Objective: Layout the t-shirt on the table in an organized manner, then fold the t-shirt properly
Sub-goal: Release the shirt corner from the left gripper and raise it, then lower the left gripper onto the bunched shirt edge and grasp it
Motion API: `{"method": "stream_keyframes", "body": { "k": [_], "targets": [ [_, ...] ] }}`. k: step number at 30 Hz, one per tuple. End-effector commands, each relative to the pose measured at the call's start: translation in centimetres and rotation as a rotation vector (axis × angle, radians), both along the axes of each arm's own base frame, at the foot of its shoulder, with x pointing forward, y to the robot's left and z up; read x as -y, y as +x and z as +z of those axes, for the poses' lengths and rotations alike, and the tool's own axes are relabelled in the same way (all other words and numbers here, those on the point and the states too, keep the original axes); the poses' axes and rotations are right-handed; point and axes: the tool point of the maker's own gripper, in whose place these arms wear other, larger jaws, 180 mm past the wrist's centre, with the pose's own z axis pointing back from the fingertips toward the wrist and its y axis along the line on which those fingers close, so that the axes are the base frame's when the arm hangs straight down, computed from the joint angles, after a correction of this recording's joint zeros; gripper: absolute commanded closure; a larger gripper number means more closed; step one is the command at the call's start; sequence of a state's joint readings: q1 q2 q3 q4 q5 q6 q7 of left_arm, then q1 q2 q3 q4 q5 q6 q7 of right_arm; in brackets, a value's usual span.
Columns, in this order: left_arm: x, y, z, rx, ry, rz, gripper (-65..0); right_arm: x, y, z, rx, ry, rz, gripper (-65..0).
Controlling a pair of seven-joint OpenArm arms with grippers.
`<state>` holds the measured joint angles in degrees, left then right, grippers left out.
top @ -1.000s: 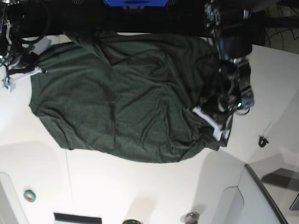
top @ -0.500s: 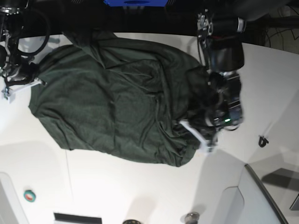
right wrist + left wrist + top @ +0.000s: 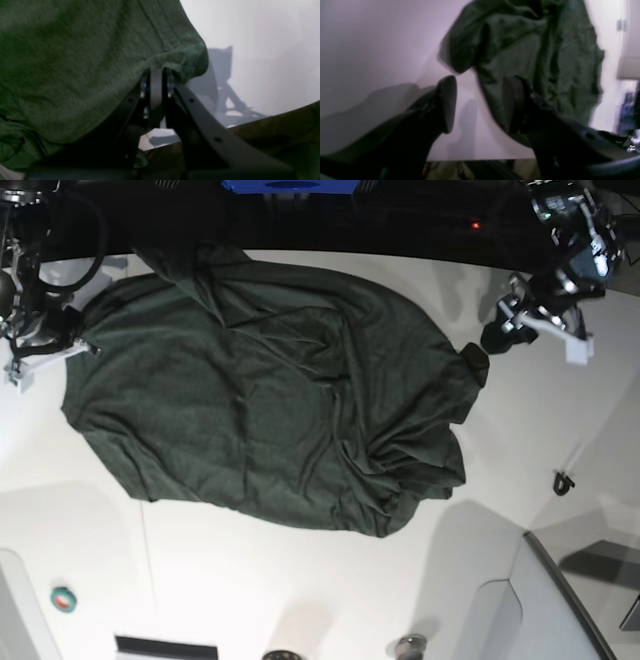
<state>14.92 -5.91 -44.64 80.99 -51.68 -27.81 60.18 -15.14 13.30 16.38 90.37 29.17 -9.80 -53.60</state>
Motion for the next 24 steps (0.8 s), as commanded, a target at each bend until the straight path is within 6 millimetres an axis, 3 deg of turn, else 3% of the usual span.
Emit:
{"method": "stream_keyframes", "body": {
  "k": [1,3,7,12,17,24],
  "targets": [
    [-0.2,0.6,0.5,0.045,-0.018,-0.012,-29.3,0.7,1.0,0.9,0.037,-0.023,0.005,-1.2],
    [0.1,-0.4,-1.0,0.025,-0.060,-0.017,-29.1,0.7,1.0,0.9,0.038,-0.024,0.005,-1.2],
    [-0.4,-0.3,-1.2,0.064,-0.021,0.004,-28.6,0.7,1.1,1.0,0.039,-0.024,0.007,-1.2],
    [-0.6,0.4,-1.1,0.071,0.280,-0.125,-28.5,0.7,1.1,1.0,0.041,-0.024,0.006,-1.2],
    [2.0,1.0,-1.1,0.122,0.618,-0.388,-28.3,0.7,1.3,1.1,0.046,-0.025,0.005,-1.2],
    [1.0,1.0,-1.7,0.102,0.826,-0.536,-28.0,0.7,1.4,1.1,0.049,-0.023,0.003,-1.2]
  ]
}}
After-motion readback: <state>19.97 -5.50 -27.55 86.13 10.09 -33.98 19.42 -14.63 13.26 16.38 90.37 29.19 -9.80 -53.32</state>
